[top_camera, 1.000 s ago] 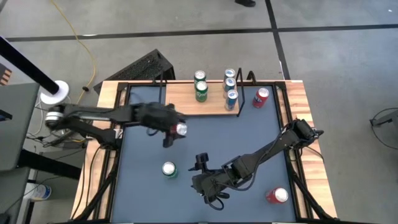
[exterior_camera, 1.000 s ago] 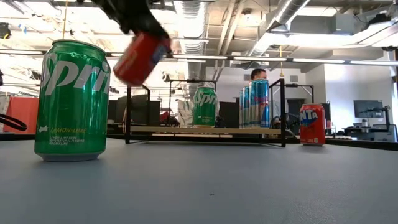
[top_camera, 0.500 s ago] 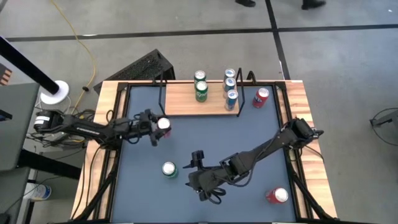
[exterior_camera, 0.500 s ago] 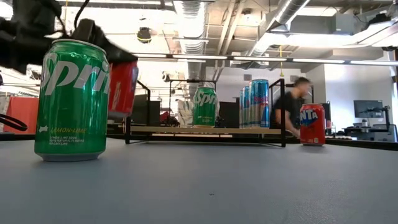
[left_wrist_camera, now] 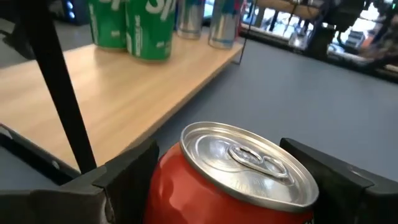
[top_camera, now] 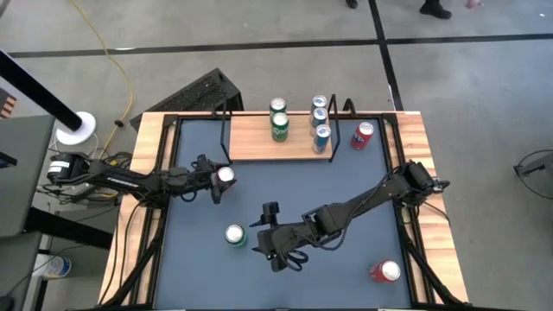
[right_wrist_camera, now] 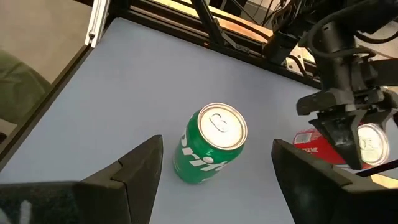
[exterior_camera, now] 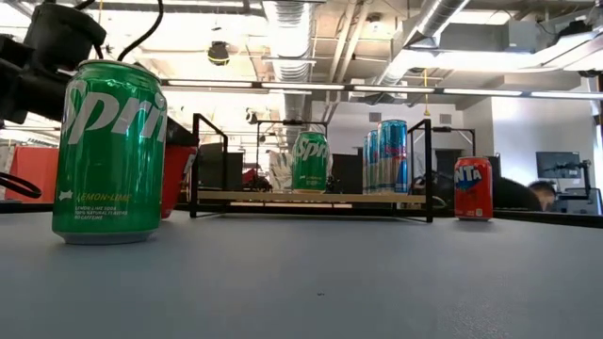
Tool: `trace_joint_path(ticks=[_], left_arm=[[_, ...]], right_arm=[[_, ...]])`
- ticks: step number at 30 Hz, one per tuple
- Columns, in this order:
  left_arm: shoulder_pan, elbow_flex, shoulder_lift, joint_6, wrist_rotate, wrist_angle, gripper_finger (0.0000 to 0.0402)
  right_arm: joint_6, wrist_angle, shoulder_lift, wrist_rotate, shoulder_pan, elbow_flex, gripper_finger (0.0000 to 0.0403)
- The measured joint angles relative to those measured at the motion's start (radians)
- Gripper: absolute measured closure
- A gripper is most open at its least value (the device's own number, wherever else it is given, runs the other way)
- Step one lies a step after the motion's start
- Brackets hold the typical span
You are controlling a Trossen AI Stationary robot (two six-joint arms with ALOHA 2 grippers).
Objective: Place canned beverage on shelf
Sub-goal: Adjust the left red soda can
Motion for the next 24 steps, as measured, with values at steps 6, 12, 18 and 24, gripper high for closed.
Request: trace_joint_path(ticks=[6,12,18,24], left_arm=[[0.0,0.002,-0.001,-0.021,-0.018,-0.025,0.0087],[0.0,0.002,-0.001,-0.017,0.026,-0.025,0.0065],[0.0,0.002,-0.001,-0.003,0.026,-0.029,0.0045],[0.0,0.002,-0.013,0.017,0.016,-0.029,0.0041]], right_arm=[[0.011,0.002,0.0,-0.001,0.0,0.0,0.0112],[0.013,0.005,0.0,-0.007,0.0,0.0,0.0112],[0.031,0.002,0.0,-0.008,0.001,0.0,0.0112],[0.038,-0.003,0.0,-0.007,0.001,0.0,0.0112]])
